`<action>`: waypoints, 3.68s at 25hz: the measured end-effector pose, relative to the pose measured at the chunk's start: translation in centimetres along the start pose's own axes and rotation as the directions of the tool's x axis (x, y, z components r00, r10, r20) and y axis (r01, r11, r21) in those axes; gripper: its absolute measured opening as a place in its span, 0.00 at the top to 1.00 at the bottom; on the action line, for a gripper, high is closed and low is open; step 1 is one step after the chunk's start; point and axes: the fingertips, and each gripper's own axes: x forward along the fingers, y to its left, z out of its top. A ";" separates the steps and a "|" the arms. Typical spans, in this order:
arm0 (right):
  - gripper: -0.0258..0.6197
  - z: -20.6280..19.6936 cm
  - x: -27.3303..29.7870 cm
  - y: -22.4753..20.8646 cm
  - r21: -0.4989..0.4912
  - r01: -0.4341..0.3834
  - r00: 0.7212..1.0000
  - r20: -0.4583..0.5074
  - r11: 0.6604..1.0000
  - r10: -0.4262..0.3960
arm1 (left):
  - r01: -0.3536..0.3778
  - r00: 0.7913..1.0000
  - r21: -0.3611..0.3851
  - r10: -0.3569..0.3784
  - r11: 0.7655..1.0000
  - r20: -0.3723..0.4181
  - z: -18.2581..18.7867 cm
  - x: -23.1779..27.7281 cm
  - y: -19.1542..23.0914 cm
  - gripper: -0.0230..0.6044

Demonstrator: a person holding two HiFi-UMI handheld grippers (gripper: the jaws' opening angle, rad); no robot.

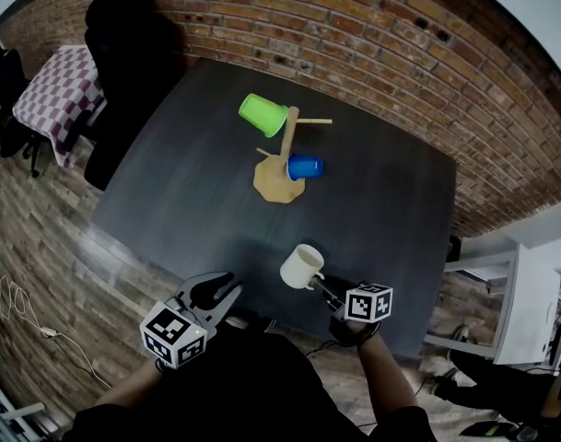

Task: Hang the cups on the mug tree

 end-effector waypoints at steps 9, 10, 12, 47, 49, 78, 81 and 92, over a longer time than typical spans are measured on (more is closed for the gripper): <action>0.87 0.5 0.0 1.6 0.178 -0.040 0.995 0.099 0.983 0.023 | -0.002 1.000 -0.015 0.002 1.000 0.000 -0.2 -1.3 1.3 0.81; 0.87 0.5 0.0 1.9 0.188 -0.045 0.994 0.106 0.981 0.025 | 0.001 1.000 -0.018 -0.001 1.000 0.000 -0.2 -1.4 1.4 0.81; 0.87 0.7 0.0 2.7 0.199 -0.054 0.992 0.124 0.979 0.029 | 0.011 1.000 -0.020 -0.011 1.000 -0.001 -0.2 -1.6 1.7 0.81; 0.89 11.0 7.0 30.5 -0.018 -0.234 0.962 0.144 0.972 0.234 | 0.553 0.831 0.321 -0.538 0.769 -0.144 0.3 4.0 6.7 0.57; 0.89 10.9 7.4 30.2 -0.007 -0.221 0.969 0.110 0.975 0.220 | 0.575 0.815 0.329 -0.559 0.749 -0.154 0.6 2.9 7.2 0.57; 0.87 16.1 5.9 25.5 0.120 -0.349 0.934 0.124 0.929 0.335 | 0.516 0.851 0.252 -0.524 0.819 -0.041 4.6 3.5 9.7 0.57; 0.87 17.8 5.6 24.7 0.192 -0.447 0.880 0.271 0.874 0.391 | 0.510 0.854 0.220 -0.520 0.831 -0.016 5.8 3.5 10.3 0.57; 0.90 21.4 7.6 21.5 0.246 -0.608 0.732 0.541 0.754 0.414 | 0.474 0.878 0.105 -0.478 0.874 0.018 7.4 5.4 13.0 0.57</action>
